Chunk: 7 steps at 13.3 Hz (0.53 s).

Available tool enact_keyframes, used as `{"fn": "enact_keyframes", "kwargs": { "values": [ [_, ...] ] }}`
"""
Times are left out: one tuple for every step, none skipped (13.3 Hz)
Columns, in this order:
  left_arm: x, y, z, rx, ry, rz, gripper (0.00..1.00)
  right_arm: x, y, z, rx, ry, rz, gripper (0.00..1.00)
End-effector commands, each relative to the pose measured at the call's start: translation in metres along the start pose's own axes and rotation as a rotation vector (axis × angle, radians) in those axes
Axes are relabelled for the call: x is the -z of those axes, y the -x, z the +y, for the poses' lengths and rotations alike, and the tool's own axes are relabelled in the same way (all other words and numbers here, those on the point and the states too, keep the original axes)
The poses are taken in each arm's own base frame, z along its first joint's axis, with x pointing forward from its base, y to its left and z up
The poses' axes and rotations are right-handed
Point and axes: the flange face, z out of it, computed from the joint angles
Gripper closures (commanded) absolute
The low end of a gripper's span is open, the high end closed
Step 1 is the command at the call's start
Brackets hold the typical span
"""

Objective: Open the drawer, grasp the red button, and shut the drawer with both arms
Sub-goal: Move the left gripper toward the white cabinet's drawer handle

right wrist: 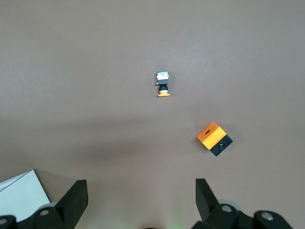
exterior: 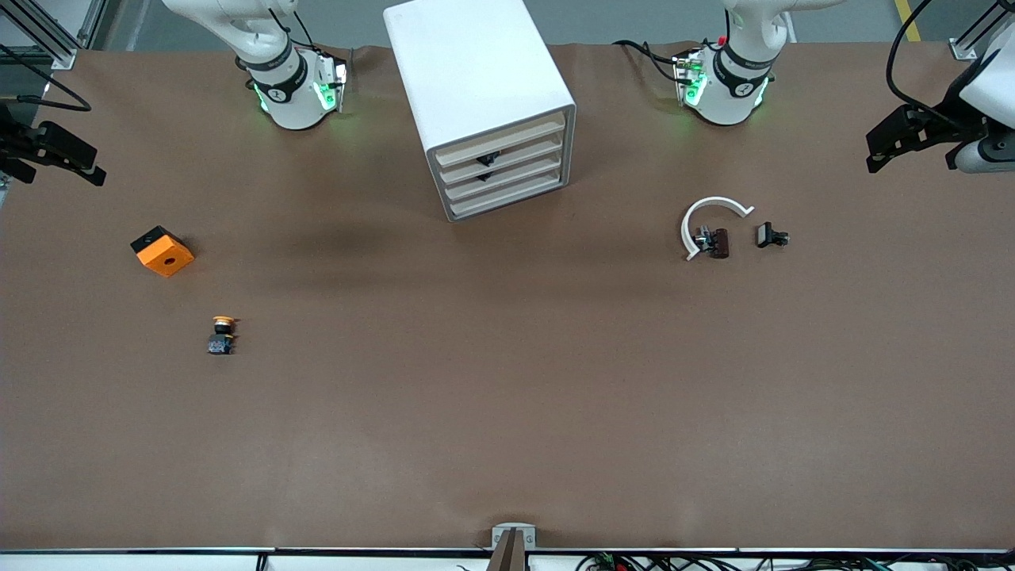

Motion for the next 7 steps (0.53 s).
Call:
{"fn": "enact_keyframes", "kwargs": {
  "values": [
    [0.008,-0.002,0.002,-0.013,-0.003,0.0,0.0,0.006,0.004,0.002,-0.018,0.017,0.006,0.0],
    [0.007,-0.002,0.001,-0.016,-0.012,-0.001,0.0,0.007,0.004,0.002,-0.018,0.017,0.008,0.0],
    [0.007,-0.003,0.002,-0.018,-0.008,-0.001,0.0,0.007,0.004,0.001,-0.016,0.017,0.008,0.0],
    [-0.006,-0.014,0.002,-0.019,0.001,-0.027,0.0,0.006,0.004,0.001,-0.016,0.017,0.005,0.0],
    [-0.008,-0.023,0.001,-0.022,0.014,-0.028,0.0,0.006,0.004,0.002,-0.018,0.017,0.005,0.0],
    [-0.022,-0.032,0.004,-0.025,0.017,-0.054,0.0,0.005,0.004,0.002,-0.019,0.017,0.003,0.0],
    [-0.036,-0.038,0.004,-0.027,0.02,-0.081,0.0,0.004,0.003,0.003,-0.021,0.017,0.005,0.0]
  ]
}}
